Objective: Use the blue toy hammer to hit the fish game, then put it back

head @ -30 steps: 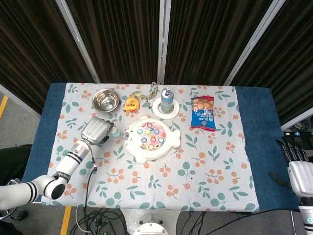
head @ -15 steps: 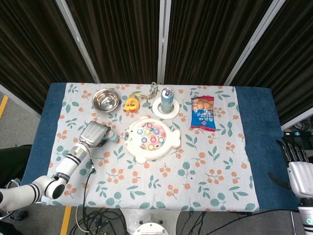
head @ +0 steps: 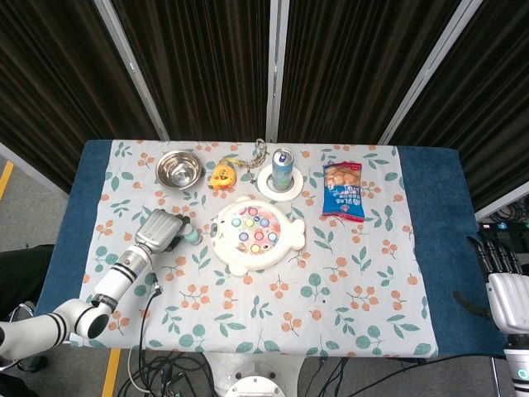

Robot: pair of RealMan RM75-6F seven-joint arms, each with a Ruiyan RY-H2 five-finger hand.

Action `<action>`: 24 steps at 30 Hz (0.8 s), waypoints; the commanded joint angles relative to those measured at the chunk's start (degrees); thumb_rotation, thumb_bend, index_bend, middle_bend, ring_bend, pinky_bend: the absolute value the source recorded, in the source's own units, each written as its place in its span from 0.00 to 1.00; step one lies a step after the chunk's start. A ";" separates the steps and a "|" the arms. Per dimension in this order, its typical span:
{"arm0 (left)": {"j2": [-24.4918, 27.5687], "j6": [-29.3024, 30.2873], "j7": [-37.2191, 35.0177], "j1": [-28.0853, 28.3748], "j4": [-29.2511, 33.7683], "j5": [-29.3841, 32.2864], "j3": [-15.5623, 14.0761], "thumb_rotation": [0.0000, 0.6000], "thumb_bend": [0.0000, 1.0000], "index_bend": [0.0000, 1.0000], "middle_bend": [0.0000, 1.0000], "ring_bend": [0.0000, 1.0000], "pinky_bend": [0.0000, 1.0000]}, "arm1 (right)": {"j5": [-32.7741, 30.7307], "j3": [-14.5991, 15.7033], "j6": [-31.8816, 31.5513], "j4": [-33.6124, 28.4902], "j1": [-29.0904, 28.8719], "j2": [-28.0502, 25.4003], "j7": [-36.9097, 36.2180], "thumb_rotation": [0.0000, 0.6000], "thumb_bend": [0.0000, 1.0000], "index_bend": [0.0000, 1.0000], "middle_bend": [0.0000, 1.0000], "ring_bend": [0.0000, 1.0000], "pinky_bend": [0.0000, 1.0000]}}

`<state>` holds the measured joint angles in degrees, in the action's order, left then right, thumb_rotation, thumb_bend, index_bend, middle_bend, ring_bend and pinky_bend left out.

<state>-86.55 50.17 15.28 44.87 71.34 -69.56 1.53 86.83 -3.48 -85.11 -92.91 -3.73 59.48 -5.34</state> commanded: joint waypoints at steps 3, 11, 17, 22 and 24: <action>0.22 0.15 0.48 -0.46 0.63 -0.31 0.16 0.99 0.38 0.32 0.40 0.27 0.50 | -0.02 -0.04 -0.03 -0.09 -0.01 -0.03 0.09 1.00 0.08 0.00 0.01 0.00 0.00; 0.52 1.12 1.63 -1.36 1.55 0.19 1.10 0.98 0.30 0.28 0.37 0.24 0.49 | 0.00 -0.06 -0.03 -0.12 -0.03 -0.04 0.13 1.00 0.08 0.00 0.02 0.00 0.00; 1.24 2.35 2.38 -1.98 2.87 -0.03 1.77 0.97 0.27 0.25 0.33 0.22 0.48 | 0.02 -0.08 -0.06 -0.09 -0.04 -0.04 0.07 1.00 0.08 0.00 0.02 0.00 0.00; 1.54 1.91 3.02 -2.13 3.72 0.19 1.93 0.97 0.27 0.25 0.34 0.22 0.48 | 0.08 -0.06 -0.07 -0.01 -0.04 -0.01 -0.07 1.00 0.08 0.00 0.02 0.00 0.00; 1.63 1.93 3.35 -2.21 4.05 0.15 1.95 0.97 0.27 0.25 0.35 0.22 0.48 | 0.09 -0.03 -0.14 0.01 0.01 -0.02 -0.04 1.00 0.08 0.00 0.02 0.00 0.00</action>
<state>-84.96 52.09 18.55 42.69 75.31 -69.41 3.47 86.92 -3.52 -85.25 -92.90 -3.73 59.46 -5.38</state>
